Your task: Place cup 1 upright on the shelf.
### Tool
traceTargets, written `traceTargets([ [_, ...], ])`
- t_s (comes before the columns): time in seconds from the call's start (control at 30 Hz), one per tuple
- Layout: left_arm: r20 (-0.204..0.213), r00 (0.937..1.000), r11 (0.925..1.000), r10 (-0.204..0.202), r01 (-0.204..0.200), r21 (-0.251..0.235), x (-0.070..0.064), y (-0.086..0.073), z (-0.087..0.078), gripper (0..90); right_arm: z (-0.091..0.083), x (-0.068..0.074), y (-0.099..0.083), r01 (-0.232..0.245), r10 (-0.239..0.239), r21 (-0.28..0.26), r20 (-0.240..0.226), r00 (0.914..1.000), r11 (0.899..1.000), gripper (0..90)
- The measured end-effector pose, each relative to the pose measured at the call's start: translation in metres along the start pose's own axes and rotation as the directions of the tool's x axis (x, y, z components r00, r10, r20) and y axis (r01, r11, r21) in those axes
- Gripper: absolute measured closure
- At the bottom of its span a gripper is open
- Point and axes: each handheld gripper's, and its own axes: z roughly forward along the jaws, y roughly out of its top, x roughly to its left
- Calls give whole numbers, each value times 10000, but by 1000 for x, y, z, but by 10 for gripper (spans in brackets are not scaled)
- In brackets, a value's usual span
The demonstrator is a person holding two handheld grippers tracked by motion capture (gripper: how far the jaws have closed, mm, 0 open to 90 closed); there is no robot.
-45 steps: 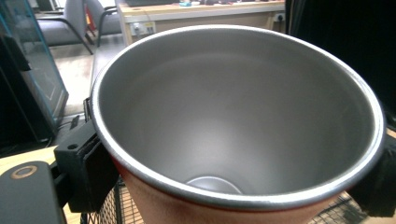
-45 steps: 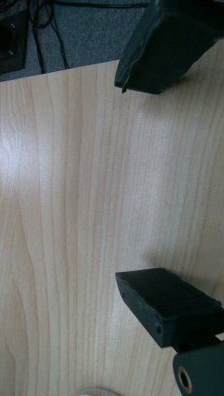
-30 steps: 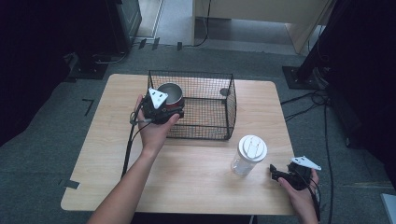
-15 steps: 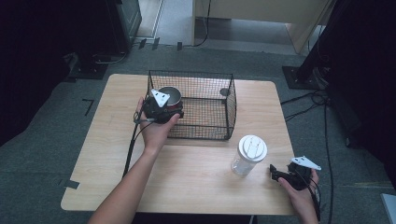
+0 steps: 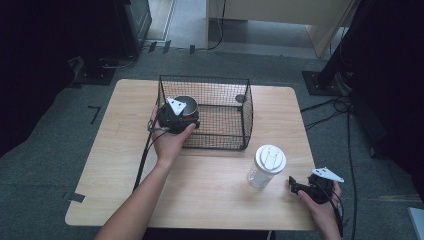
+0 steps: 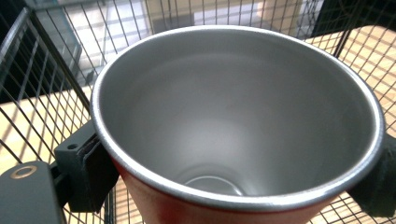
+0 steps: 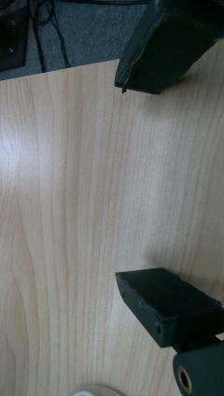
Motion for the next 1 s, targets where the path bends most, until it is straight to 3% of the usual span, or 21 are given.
traceTargets([
  [0.17,-56,10000,9999,66,-66,88,-2,-1,4,83,0,0,0,-32,32,-14,-43,10000,10000,69],
  [0.27,-247,9996,9991,143,-133,395,-3,-3,7,83,0,0,0,-22,22,-14,-45,10000,10000,69],
  [0.33,-140,9999,9976,-29,38,696,-1,-5,10,82,0,0,0,-17,17,-10,-34,10000,10000,69],
  [0.6,35,9999,9969,-105,102,782,-2,-6,9,82,0,0,0,14,-14,1,-1,10000,10000,69],
  [0.77,-150,9994,9949,-305,318,958,-2,-6,7,80,0,0,0,21,-21,16,-28,10000,10000,69],
  [1.0,-426,9989,9962,-202,238,841,-5,-5,4,51,0,0,0,30,-30,28,-10,10000,10000,69],
])
